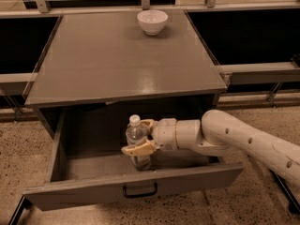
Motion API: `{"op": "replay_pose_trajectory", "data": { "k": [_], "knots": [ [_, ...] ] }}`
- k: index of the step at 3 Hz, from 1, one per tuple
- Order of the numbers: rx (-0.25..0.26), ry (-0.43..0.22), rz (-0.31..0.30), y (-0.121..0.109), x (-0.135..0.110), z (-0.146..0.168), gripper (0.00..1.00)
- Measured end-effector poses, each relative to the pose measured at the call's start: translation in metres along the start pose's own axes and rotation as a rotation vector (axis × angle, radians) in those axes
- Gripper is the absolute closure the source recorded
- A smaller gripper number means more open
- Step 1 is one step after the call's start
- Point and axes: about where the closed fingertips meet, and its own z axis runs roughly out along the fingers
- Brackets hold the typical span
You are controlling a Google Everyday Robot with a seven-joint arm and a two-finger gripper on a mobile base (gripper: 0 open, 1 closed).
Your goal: Pick blue plastic bottle from top drawer and place on counter
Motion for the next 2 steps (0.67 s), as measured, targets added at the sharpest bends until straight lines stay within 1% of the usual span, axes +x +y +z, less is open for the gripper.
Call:
{"op": "replay_pose_trajectory", "data": {
  "k": [1, 2],
  "knots": [
    [0.058, -0.082, -0.077, 0.017, -0.068, -0.027, 0.96],
    [0.129, -0.072, -0.177, 0.036, -0.136, -0.058, 1.00]
  ]
}}
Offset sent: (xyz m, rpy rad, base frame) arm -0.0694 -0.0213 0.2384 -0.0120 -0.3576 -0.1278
